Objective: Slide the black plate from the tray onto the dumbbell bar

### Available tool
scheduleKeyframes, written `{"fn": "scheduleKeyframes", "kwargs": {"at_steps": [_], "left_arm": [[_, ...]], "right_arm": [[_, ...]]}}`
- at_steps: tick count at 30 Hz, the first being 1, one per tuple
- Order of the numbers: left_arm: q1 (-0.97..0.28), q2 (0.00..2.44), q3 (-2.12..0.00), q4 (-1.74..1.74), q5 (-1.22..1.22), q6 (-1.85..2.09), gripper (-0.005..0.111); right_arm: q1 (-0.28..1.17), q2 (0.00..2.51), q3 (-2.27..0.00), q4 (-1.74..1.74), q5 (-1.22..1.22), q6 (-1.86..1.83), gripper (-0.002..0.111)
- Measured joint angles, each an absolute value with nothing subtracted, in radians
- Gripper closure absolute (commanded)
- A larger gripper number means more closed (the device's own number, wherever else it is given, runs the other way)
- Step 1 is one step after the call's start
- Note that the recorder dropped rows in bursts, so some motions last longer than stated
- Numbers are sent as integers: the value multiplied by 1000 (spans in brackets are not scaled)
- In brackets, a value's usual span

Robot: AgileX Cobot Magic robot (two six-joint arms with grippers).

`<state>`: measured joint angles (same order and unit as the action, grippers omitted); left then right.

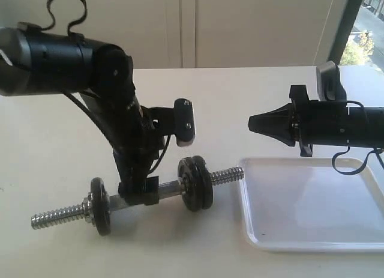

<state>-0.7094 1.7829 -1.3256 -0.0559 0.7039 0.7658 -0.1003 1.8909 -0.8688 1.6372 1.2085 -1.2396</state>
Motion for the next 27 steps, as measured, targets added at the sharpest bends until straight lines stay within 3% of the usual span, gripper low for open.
{"fn": "scheduleKeyframes", "kwargs": {"at_steps": [3,7,18,27], "left_arm": [[-709,1724,-1348,-31,711,604,52],[-709,1640,-1391,115,767,328,106],[-709,1284,-1392,314,982,5,107],[-709,804,-1095,408,982,-301,107]], "right_arm": [[-100,1891,-869,1637,1208,-1256,108],[-100,1887,-869,1639,1208,-1286,108],[-100,1604,-851,1624,1205,-1339,108],[-100,1056,-795,1414,1007,-1324,108]]}}
